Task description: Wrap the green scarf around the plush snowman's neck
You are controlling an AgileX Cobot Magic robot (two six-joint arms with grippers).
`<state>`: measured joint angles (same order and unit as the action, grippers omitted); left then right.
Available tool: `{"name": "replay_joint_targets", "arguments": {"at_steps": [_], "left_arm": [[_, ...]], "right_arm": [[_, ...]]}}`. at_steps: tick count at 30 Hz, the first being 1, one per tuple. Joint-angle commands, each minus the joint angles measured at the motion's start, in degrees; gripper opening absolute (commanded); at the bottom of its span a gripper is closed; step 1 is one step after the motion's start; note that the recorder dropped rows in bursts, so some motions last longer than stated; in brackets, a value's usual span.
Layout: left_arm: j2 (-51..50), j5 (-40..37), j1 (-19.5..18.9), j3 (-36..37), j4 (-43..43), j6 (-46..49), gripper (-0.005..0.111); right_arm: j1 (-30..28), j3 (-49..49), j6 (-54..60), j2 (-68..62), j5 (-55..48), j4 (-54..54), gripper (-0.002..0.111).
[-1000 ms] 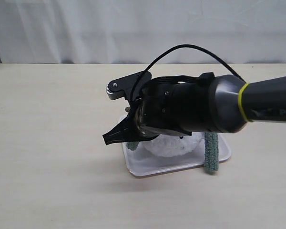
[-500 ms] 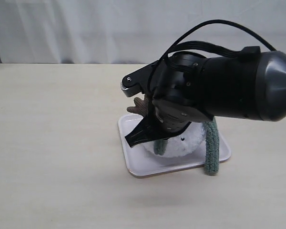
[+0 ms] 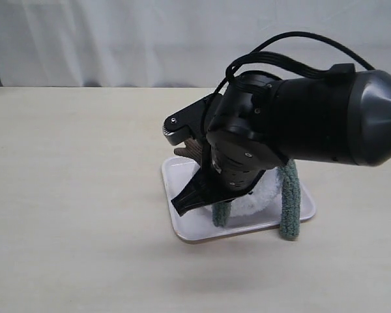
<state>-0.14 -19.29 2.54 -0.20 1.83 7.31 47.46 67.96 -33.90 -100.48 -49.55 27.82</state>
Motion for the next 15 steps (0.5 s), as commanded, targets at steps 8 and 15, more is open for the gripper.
{"name": "replay_joint_targets", "arguments": {"at_steps": [8, 15], "left_arm": [[0.14, 0.69, -0.28, 0.20, 0.42, 0.08, 0.000], [0.14, 0.69, -0.28, 0.20, 0.42, 0.08, 0.000]], "right_arm": [[0.02, 0.33, 2.67, -4.08, -6.69, 1.47, 0.004], [0.02, 0.33, 3.96, -3.97, -8.28, 3.85, 0.004]]}}
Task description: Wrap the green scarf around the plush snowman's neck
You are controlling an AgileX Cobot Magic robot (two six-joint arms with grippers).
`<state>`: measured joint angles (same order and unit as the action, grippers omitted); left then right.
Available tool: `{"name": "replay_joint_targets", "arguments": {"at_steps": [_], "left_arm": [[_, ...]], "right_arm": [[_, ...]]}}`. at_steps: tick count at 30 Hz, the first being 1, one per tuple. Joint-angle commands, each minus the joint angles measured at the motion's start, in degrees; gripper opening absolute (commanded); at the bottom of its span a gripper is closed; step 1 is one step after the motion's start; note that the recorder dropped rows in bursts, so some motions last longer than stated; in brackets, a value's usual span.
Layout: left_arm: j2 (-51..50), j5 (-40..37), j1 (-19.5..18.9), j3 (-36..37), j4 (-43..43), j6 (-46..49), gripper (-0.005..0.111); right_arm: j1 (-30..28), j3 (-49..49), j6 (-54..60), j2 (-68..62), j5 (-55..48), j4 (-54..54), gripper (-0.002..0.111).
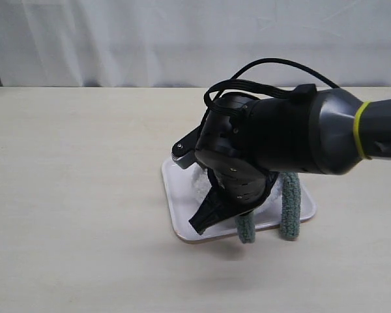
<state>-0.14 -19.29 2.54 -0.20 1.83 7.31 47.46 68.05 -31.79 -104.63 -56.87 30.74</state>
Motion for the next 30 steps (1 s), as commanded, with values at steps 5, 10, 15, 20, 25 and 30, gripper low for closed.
{"name": "replay_joint_targets", "arguments": {"at_steps": [5, 10, 15, 20, 25, 30], "left_arm": [[0.14, 0.69, -0.28, 0.20, 0.42, 0.08, 0.000], [0.14, 0.69, -0.28, 0.20, 0.42, 0.08, 0.000], [0.14, 0.78, -0.28, 0.20, 0.31, 0.08, 0.000], [0.14, 0.78, -0.28, 0.20, 0.31, 0.08, 0.000], [0.14, 0.78, -0.28, 0.20, 0.31, 0.08, 0.000], [0.14, 0.78, -0.28, 0.20, 0.31, 0.08, 0.000]], "right_arm": [[0.02, 0.24, 8.71, 0.18, -1.59, 0.93, 0.004], [0.02, 0.24, 13.46, 0.18, -2.15, 0.93, 0.004], [0.02, 0.24, 17.12, 0.18, -3.20, 0.93, 0.004], [0.02, 0.24, 20.27, 0.18, -6.85, 0.93, 0.004], [0.02, 0.24, 23.58, 0.18, -7.70, -2.07, 0.018], [0.02, 0.24, 23.63, 0.18, -11.10, -1.17, 0.036]]}}
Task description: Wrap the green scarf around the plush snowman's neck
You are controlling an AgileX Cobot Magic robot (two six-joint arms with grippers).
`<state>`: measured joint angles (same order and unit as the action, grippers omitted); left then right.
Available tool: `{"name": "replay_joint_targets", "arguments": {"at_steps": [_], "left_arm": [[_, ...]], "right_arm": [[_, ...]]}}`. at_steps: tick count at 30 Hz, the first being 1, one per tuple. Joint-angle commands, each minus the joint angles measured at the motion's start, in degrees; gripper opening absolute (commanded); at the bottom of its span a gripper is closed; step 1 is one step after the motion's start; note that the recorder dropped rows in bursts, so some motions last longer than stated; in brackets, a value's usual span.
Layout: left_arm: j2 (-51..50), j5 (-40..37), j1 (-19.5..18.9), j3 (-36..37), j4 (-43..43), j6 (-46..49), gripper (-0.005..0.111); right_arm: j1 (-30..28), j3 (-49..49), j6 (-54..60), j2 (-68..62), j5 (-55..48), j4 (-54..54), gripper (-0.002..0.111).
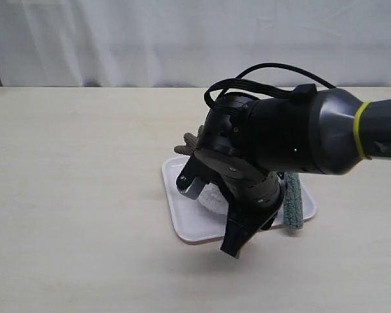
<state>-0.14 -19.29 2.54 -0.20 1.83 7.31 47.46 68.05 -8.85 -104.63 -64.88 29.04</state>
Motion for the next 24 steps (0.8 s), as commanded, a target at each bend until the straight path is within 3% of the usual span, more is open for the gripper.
{"name": "replay_joint_targets", "arguments": {"at_steps": [1, 8, 16, 21, 24], "left_arm": [[0.14, 0.78, -0.28, 0.20, 0.31, 0.08, 0.000], [0.14, 0.78, -0.28, 0.20, 0.31, 0.08, 0.000], [0.14, 0.78, -0.28, 0.20, 0.41, 0.08, 0.000], [0.14, 0.78, -0.28, 0.20, 0.41, 0.08, 0.000], [0.14, 0.78, -0.28, 0.20, 0.41, 0.08, 0.000]], "right_arm": [[0.02, 0.24, 0.68, 0.18, -4.01, 0.53, 0.037], [3.84, 0.73, 0.68, 4.60, -1.97, 0.47, 0.037], [3.65, 11.37, -29.55, 8.77, 10.41, 8.83, 0.037], [-2.45, 24.21, -24.62, 0.78, 1.07, 1.26, 0.036], [-4.83, 30.26, -19.29, -4.27, -3.94, -3.09, 0.026]]}}
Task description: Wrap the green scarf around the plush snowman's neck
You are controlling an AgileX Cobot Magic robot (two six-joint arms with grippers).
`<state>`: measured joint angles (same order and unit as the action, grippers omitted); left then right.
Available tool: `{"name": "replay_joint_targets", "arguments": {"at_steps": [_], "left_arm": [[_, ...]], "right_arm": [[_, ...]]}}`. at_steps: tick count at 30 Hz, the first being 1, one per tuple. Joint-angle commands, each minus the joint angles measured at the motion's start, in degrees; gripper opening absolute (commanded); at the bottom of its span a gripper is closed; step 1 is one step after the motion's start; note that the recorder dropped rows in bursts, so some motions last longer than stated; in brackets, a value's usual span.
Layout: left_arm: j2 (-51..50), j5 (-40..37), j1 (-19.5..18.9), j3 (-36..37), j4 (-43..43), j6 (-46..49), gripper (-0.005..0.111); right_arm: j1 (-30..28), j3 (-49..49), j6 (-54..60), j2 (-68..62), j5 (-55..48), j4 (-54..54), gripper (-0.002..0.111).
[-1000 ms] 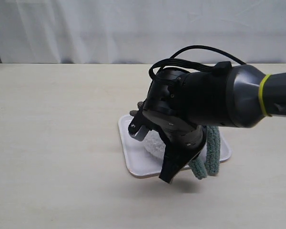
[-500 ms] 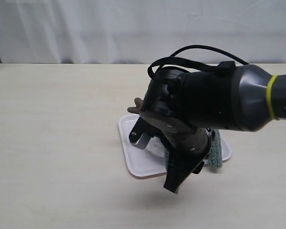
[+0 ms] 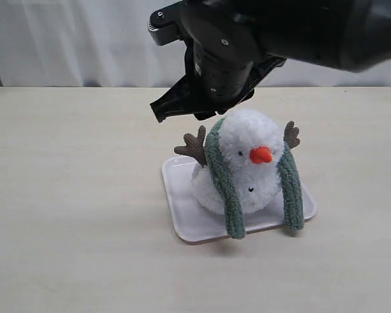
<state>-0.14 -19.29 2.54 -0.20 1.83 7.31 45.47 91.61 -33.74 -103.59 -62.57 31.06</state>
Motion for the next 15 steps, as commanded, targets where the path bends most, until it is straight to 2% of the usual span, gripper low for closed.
{"name": "replay_joint_targets", "arguments": {"at_steps": [1, 5, 15], "left_arm": [[0.14, 0.78, -0.28, 0.20, 0.41, 0.08, 0.000], [0.14, 0.78, -0.28, 0.20, 0.41, 0.08, 0.000], [0.14, 0.78, -0.28, 0.20, 0.41, 0.08, 0.000]], "right_arm": [[-3.30, 8.18, 6.75, -6.65, -6.84, -5.83, 0.021], [-3.65, 10.93, 8.11, -9.94, -5.73, -6.18, 0.004], [-4.34, 11.04, 8.09, -12.47, -7.39, -2.94, 0.004]]}}
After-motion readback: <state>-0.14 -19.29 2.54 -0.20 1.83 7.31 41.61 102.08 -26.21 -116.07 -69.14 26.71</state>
